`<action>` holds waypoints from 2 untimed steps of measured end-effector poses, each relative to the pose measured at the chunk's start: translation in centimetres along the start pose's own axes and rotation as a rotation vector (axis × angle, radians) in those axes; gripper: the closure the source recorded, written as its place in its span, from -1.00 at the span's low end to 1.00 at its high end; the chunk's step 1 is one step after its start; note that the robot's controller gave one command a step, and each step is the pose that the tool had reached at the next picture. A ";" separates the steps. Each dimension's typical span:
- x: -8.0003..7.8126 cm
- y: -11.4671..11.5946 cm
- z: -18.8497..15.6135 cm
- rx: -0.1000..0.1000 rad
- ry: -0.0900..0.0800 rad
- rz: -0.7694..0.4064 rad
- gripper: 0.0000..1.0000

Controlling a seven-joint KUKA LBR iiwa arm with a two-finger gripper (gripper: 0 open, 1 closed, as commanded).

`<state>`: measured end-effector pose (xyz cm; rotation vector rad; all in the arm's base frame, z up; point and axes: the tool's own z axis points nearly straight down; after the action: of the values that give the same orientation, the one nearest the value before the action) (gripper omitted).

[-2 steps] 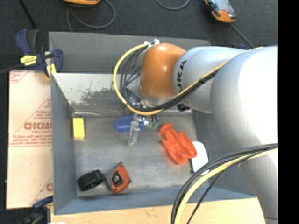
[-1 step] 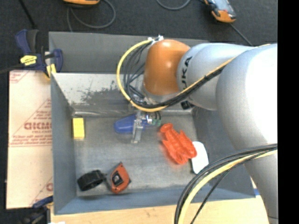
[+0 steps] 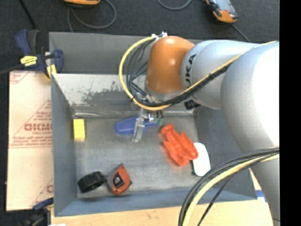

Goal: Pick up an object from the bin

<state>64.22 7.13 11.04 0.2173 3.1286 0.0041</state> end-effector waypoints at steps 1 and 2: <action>-0.4 -0.3 4.2 0.005 0.004 -0.016 -1.00; -0.1 -0.7 3.9 0.004 0.004 -0.046 1.00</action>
Offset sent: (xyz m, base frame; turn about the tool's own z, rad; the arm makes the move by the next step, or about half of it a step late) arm -0.0013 -0.0058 -0.0404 -0.0473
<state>64.20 6.42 7.11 0.1458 3.1364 -0.0019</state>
